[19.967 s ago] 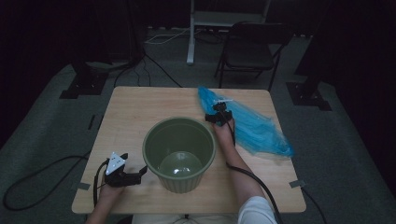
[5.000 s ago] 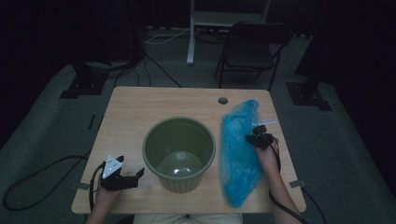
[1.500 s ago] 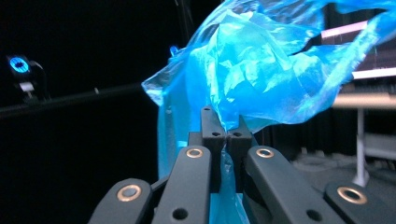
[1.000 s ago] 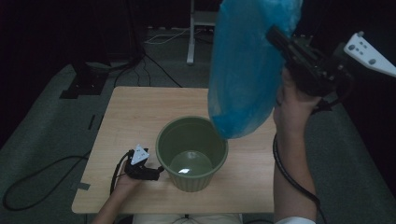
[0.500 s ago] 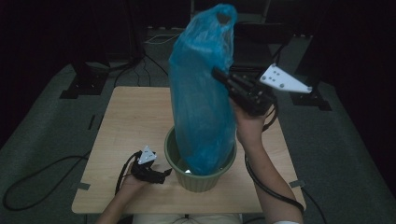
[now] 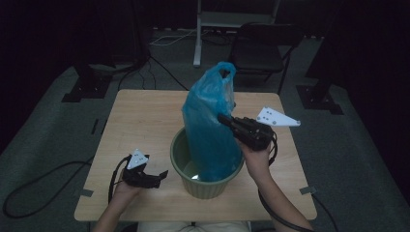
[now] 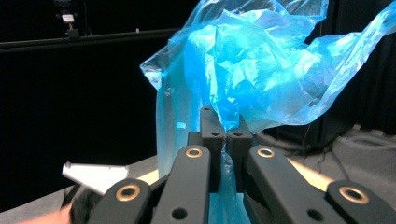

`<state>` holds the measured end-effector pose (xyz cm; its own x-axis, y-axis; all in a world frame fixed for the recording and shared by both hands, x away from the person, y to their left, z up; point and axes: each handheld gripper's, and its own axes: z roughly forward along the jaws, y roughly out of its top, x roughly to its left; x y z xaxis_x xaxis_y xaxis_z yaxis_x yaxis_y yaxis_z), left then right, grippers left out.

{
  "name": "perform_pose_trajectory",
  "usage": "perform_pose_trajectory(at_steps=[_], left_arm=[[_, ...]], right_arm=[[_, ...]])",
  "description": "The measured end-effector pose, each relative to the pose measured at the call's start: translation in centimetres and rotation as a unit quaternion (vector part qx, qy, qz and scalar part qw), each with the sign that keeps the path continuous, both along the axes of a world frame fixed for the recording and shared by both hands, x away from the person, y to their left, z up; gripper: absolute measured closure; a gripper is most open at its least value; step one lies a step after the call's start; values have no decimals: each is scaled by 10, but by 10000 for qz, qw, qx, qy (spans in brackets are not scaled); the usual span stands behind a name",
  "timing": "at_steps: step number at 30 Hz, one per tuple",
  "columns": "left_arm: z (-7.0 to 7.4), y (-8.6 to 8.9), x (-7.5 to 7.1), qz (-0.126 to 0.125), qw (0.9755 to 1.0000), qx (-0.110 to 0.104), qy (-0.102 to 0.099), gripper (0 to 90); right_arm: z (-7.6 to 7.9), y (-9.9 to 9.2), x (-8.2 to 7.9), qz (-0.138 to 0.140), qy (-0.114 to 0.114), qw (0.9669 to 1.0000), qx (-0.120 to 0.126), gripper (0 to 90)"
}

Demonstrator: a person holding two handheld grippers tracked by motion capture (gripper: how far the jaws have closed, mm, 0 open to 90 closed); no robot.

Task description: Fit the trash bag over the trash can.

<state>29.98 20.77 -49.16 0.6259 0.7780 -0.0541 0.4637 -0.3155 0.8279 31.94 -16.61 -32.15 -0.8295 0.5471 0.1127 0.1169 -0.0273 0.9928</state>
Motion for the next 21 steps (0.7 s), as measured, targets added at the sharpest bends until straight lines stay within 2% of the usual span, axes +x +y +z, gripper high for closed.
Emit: perform_pose_trajectory(at_steps=[4, 5, 8, 11, 15, 21], left_arm=[[17, 4, -3, 20, 9999, -83, -126, 16], [22, 4, -3, 20, 9998, -97, -159, 16], [35, 2, -5, -7, 9997, -47, -235, 15], [49, -2, -8, -23, 9994, -114, -316, 16], [69, -8, -12, 37, 9989, -207, -427, 16], [108, -22, -11, 70, 9984, -274, -485, 16]], right_arm=[[-19, -5, -5, 87, 216, 9997, -92, 891], [-23, -5, -5, 156, 343, 9992, -146, 887], [-35, -7, -8, 230, 494, 9982, -248, 878], [-43, -11, -13, 257, 596, 9977, -206, 881], [-53, -13, -19, 295, 628, 9971, -325, 882], [-60, -9, -28, 325, 658, 9963, -457, 882]])
